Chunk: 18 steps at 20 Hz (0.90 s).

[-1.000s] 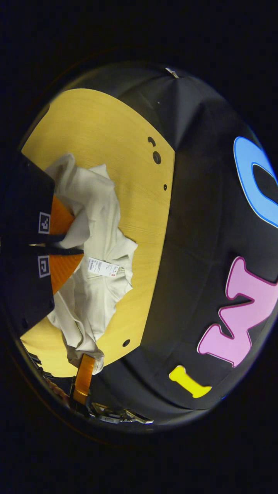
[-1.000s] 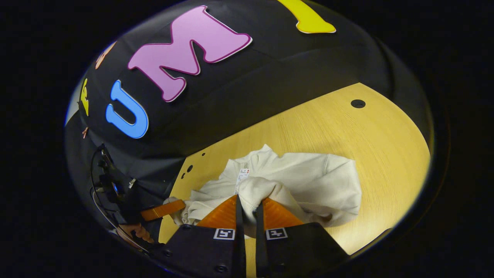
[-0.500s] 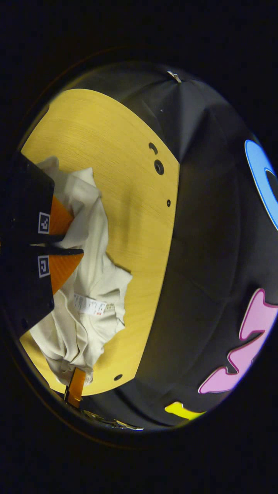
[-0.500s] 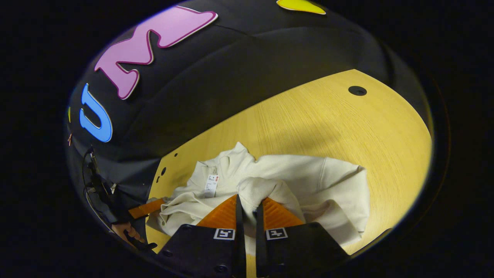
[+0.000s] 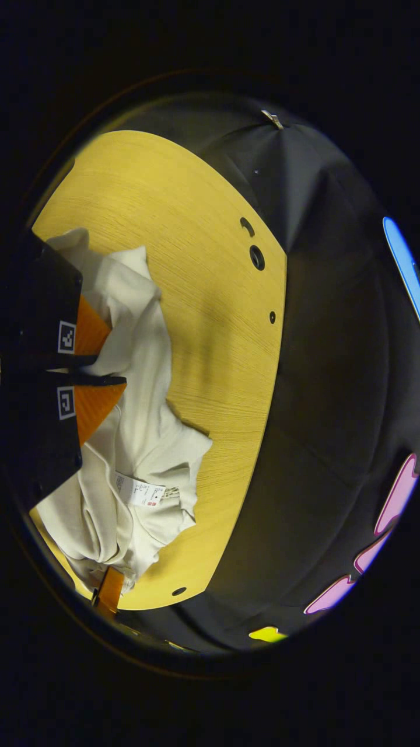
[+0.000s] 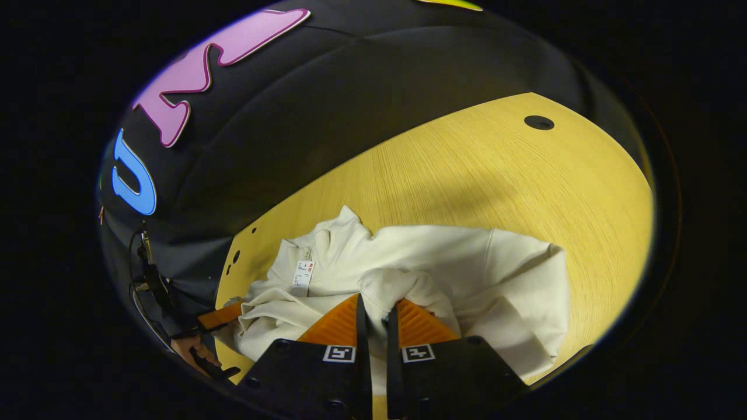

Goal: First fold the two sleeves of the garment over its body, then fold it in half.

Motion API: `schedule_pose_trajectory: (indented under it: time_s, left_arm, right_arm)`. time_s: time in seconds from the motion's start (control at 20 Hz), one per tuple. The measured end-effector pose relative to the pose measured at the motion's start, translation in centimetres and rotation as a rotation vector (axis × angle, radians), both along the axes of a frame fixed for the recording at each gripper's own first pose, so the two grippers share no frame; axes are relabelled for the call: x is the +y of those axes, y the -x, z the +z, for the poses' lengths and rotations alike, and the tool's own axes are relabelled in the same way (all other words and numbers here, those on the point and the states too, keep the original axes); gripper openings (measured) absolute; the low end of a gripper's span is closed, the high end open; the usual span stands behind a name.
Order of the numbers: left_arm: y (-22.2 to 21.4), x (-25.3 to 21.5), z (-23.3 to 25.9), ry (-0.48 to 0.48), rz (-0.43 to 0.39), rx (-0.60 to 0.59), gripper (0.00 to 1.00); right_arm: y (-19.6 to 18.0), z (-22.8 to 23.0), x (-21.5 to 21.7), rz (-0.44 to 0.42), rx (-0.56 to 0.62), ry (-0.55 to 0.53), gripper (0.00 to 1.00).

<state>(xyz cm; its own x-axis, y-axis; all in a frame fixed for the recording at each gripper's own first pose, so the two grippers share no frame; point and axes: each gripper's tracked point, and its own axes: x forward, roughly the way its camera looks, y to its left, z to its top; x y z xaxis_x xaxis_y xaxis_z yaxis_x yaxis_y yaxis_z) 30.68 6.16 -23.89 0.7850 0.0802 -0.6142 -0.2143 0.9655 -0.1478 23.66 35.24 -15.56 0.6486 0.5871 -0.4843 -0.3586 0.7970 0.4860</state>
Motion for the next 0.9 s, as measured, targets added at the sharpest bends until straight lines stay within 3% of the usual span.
schedule_pose_trajectory:
  time_s: [0.5,0.55,0.65,0.7,0.8,0.9]
  left_arm:
    - [-0.8,0.1,-1.4,0.006,-0.024,0.019,0.06]
    - [-0.6,0.1,-1.4,0.026,-0.037,0.018,0.02]
    - [-0.3,-0.2,-0.7,0.102,-0.062,-0.013,0.07]
    - [-0.3,-0.1,0.0,0.146,-0.066,-0.042,0.03]
    - [0.1,0.0,1.1,0.201,-0.078,-0.079,0.15]
    - [0.8,0.0,2.1,0.211,-0.102,-0.093,0.16]
  right_arm:
    - [-0.2,-0.9,0.1,-0.002,0.019,0.019,0.15]
    - [-0.3,-1.0,0.3,-0.011,0.036,0.011,0.17]
    - [-0.1,-0.7,0.1,-0.022,0.062,-0.002,0.24]
    - [-0.1,-0.7,0.1,-0.024,0.063,-0.001,0.25]
    - [0.2,-0.6,-0.2,-0.026,0.062,0.006,0.28]
    - [0.4,-0.1,-0.2,-0.037,0.063,0.002,0.26]
